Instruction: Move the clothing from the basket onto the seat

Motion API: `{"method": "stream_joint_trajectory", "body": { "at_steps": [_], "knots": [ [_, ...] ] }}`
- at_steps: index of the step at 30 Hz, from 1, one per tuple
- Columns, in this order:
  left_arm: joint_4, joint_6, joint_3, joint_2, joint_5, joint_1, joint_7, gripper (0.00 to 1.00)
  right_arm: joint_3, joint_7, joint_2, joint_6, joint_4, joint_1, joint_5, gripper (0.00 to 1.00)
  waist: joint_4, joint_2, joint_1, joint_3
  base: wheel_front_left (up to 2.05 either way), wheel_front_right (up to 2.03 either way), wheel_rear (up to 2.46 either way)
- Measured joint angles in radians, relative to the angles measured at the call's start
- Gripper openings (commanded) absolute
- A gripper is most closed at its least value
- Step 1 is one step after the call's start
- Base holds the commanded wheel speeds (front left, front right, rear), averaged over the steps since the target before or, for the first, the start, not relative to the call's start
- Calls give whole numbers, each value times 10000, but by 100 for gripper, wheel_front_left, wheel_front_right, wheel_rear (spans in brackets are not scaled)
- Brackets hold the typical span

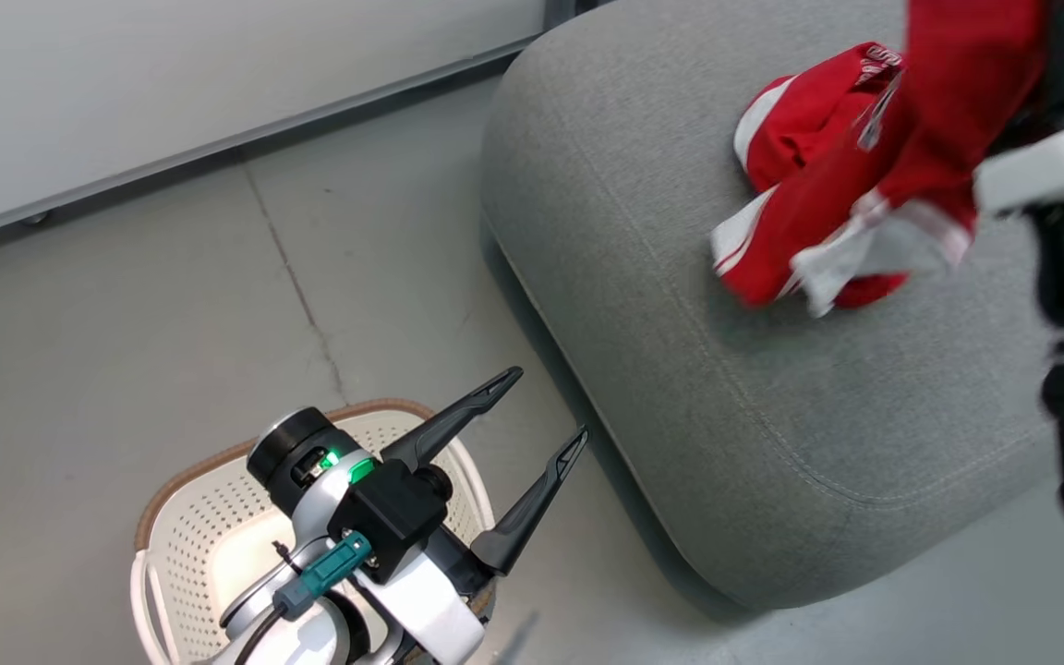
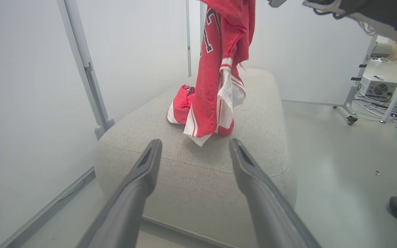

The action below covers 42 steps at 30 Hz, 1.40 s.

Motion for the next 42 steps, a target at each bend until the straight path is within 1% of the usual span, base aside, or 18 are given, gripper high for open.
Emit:
{"method": "stream_joint_trajectory", "body": {
  "at_steps": [6,11,17,23,25,26,27,32,35,39,42],
  "knots": [
    [-261,-90,-153,128,92,-434,107,100,-784,-418,-899,0,1361,-1895,-75,0,475,0,0,541,0,0,0],
    [-566,-167,-280,290,199,-854,274,100,-1195,-959,-1396,-2,2918,-2935,-205,0,856,0,0,1263,0,0,0],
    [-761,-265,-541,512,226,-1406,399,100,-1586,-1425,-1580,0,5143,-3360,-617,0,1242,0,0,2336,0,0,0],
    [-813,-322,-662,610,257,-1737,343,100,-2121,-1641,-1580,0,6750,-3467,-869,0,1517,0,0,3254,0,0,0],
    [-782,-336,-662,644,257,-1833,301,100,-2251,-1687,-1620,0,7173,-3467,-949,50,1569,0,0,3438,0,0,0],
    [-782,-336,-662,644,257,-1833,301,100,-2251,-1687,-1620,0,7173,-3467,-949,100,1569,0,0,3438,0,0,0],
    [-681,-336,-681,675,255,-1838,291,100,-2368,-1716,-1680,0,7446,-3465,-1055,100,1602,0,0,3504,0,0,0],
    [-431,-320,-681,652,157,-1826,136,100,-2326,-1728,-1739,0,7593,-3378,-1302,100,1582,0,0,3237,0,0,0],
    [-213,-203,-671,499,36,-1738,-107,100,-2127,-1743,-1609,0,7246,-2951,-1383,100,1561,0,0,2858,0,0,0],
    [86,94,-593,245,-211,-1368,-435,100,-1732,-1749,-1475,0,6807,-2119,-1400,100,1567,0,0,2215,0,0,0],
    [307,330,-460,130,-360,-1131,-660,100,-1363,-1756,-1195,2,6132,-1503,-1327,100,1609,0,0,1704,0,0,0]
  ]
}}
